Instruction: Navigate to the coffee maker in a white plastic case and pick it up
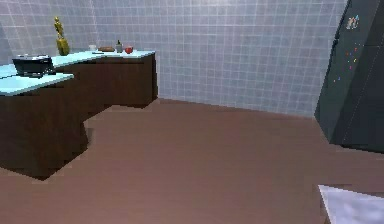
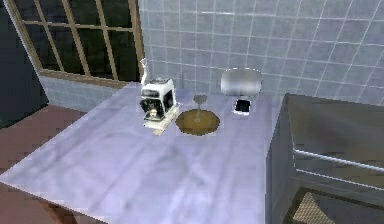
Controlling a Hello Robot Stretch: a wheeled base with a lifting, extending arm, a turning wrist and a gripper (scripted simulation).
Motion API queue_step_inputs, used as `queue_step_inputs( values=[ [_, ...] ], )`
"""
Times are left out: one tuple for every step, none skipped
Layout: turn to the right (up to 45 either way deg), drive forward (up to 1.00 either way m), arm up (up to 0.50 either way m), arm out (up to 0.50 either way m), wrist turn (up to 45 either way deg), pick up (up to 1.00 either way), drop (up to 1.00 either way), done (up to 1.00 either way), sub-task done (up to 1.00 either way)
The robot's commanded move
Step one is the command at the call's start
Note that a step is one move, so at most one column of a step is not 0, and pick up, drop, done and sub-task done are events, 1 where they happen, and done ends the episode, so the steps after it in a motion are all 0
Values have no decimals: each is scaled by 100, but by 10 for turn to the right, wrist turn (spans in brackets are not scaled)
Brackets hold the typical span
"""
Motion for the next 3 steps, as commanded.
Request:
queue_step_inputs(
  values=[
    [0,0,50,0,0,0,0,0,0],
    [0,0,36,0,0,0,0,0,0],
    [0,0,0,50,0,0,0,0,0]
  ],
)
